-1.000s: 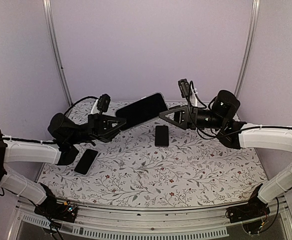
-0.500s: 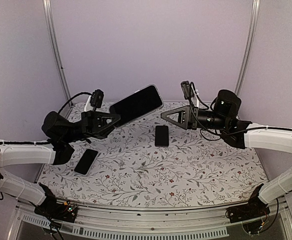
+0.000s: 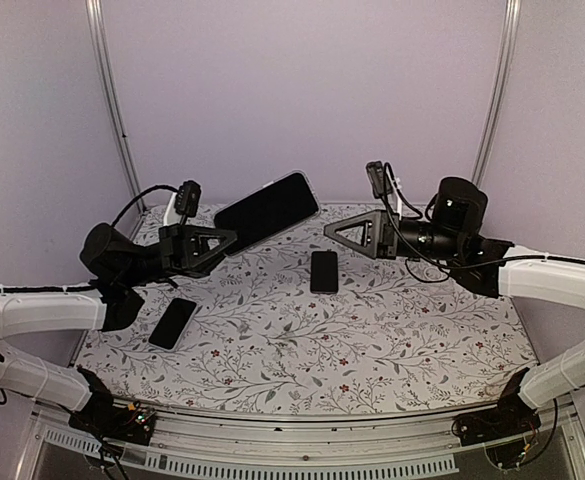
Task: Take the phone out of the phone case
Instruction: Remove the top right corner of the phone case from the phone.
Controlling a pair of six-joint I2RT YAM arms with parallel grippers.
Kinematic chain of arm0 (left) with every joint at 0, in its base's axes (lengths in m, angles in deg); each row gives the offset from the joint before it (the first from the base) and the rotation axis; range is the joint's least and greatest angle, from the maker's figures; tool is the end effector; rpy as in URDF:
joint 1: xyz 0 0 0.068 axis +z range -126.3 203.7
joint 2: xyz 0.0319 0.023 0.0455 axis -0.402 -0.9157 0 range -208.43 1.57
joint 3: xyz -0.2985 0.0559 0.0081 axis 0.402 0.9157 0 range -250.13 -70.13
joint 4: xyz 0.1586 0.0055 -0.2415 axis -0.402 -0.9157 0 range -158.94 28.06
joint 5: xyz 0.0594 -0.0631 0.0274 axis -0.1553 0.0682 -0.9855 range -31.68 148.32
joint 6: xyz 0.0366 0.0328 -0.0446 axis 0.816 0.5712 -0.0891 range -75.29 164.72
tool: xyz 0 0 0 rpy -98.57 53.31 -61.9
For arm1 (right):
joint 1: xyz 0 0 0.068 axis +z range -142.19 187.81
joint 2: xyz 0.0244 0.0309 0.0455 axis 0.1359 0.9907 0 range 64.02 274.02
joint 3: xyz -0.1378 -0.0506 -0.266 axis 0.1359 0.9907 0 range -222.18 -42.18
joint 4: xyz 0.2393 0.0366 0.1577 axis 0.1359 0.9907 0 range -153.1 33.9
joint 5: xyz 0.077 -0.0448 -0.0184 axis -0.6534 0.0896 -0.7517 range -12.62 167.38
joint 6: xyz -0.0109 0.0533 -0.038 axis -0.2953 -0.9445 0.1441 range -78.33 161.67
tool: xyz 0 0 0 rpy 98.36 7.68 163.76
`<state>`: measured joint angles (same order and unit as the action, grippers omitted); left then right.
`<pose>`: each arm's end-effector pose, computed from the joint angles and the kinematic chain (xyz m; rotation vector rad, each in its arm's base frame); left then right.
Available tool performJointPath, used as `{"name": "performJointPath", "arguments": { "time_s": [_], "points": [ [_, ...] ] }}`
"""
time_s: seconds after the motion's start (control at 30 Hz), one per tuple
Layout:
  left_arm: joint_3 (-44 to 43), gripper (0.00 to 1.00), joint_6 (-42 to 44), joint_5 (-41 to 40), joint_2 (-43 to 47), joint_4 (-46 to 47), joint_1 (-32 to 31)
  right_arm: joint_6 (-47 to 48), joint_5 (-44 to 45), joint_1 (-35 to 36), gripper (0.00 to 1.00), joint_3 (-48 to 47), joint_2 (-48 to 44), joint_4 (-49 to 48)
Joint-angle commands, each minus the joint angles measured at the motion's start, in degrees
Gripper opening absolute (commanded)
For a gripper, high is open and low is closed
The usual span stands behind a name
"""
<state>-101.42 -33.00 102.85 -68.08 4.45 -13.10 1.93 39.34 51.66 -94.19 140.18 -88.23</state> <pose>0.1922 -0.1899 0.3202 0.3723 1.5128 -2.0880 0.2223 0.2584 0.3455 -0.6630 1.6938 1.6048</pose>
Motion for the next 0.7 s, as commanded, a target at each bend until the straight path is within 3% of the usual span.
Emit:
{"name": "performJointPath", "arguments": {
  "time_s": [0.0, 0.5, 0.67],
  "points": [
    [0.44, 0.00, 2.16, 0.01, 1.71, 0.67, 1.50, 2.51, 1.33, 0.82, 0.82, -1.52, -3.47, 1.08],
    [0.85, 0.00, 3.26, 1.39, 1.01, -0.29, 1.81, 2.08, 0.39, 2.40, 0.61, -8.52, 1.74, 1.78],
    [0.50, 0.00, 3.10, 1.51, 0.92, -0.21, 1.82, 1.56, -0.51, 2.68, 0.46, -8.81, 2.99, 1.37]
  ]
}}
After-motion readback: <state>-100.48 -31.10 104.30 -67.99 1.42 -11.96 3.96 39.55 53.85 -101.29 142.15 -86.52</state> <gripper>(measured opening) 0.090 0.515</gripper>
